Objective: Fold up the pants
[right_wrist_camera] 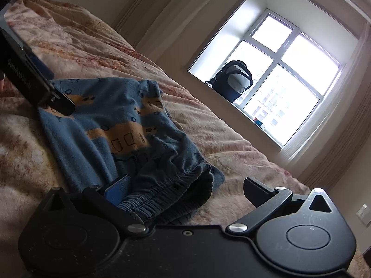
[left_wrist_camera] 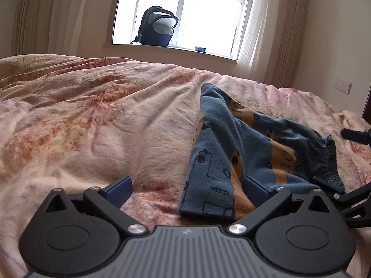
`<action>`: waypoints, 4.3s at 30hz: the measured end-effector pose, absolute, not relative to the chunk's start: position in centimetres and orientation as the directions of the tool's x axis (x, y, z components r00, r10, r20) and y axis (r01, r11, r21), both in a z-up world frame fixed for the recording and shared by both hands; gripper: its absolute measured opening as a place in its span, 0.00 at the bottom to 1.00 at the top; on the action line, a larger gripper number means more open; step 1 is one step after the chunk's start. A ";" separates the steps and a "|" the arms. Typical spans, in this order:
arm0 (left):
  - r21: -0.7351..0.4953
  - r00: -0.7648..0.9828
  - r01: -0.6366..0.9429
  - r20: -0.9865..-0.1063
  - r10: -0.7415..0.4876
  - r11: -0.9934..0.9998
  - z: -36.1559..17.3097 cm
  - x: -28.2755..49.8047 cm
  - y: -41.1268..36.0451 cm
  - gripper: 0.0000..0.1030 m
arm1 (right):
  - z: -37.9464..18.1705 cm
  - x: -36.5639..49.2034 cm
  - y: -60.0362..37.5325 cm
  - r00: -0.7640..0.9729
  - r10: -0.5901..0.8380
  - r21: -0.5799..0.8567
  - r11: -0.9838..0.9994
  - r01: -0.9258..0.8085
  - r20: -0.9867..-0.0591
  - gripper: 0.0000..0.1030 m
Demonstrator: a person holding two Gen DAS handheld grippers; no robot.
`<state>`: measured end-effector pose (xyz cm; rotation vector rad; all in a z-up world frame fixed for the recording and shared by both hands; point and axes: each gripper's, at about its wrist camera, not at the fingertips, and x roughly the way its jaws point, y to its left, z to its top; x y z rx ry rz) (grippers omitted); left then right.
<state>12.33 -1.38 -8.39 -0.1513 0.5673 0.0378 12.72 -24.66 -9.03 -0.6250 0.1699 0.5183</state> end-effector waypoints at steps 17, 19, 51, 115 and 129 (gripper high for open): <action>-0.148 0.908 0.062 -0.402 -0.117 0.987 -3.5 12.1 0.3 1.00 | -2.0 17.4 -33.8 0.776 0.573 0.210 0.820 -0.533 -0.265 1.00; -0.155 0.870 0.132 -0.456 -0.189 0.979 -3.3 14.0 0.4 1.00 | -2.1 18.9 -35.2 0.787 0.574 0.347 0.802 -0.486 -0.226 1.00; -0.186 0.798 0.204 -0.537 -0.273 0.961 -8.3 16.8 1.0 1.00 | -10.0 25.6 -34.4 0.529 0.804 0.623 0.567 -0.539 -0.273 1.00; -0.235 0.703 0.070 -0.678 -0.215 0.970 -2.1 15.9 0.0 0.14 | -3.7 21.7 -29.3 0.678 0.649 0.444 0.749 -0.491 -0.346 0.19; -0.216 0.777 0.047 -0.606 -0.172 0.975 0.9 22.2 2.7 0.14 | 1.7 28.3 -24.8 0.704 0.665 0.339 0.741 -0.580 -0.250 0.18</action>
